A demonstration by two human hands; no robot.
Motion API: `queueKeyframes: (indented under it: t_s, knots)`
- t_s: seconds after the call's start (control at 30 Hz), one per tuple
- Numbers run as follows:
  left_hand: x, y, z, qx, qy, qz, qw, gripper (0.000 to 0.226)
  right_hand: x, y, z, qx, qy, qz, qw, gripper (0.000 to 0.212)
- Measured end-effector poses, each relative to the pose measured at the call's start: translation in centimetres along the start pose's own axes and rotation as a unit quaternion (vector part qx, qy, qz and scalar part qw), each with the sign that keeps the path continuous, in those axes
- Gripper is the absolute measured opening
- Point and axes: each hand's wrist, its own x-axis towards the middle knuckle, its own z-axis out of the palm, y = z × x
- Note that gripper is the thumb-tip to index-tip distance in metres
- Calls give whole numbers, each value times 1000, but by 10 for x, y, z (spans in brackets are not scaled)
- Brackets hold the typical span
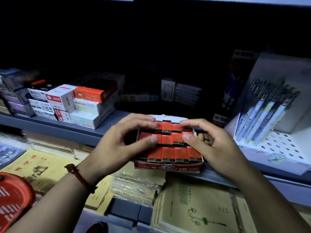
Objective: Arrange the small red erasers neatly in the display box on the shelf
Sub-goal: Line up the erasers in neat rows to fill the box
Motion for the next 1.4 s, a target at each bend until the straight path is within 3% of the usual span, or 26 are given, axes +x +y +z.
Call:
queueKeyframes:
  t_s: [0.13, 0.27, 0.63, 0.97, 1.17, 1.3, 1.4]
  knots:
    - [-13, 2, -1, 39, -76, -23, 996, 52, -2, -8, 6, -68, -60, -43, 995, 33]
    - [-17, 4, 4, 124, -102, 10, 987, 69, -4, -7, 3, -155, -100, -41, 982, 42]
    - [-13, 1, 8, 69, -49, 5, 996, 48, -6, -2, 4, -149, -39, -37, 987, 42]
    - [-3, 0, -1, 79, -104, -18, 991, 53, 0, -18, -2, -141, -50, -8, 989, 36]
    - [30, -16, 3, 100, 23, -32, 994, 43, 26, -12, -4, -131, 41, 10, 990, 20]
    - [43, -28, 8, 62, 31, -91, 993, 48, 42, -6, 2, -96, 55, 55, 992, 35]
    - [47, -28, 9, 38, 7, -99, 994, 37, 46, -7, 3, -87, 51, 52, 994, 53]
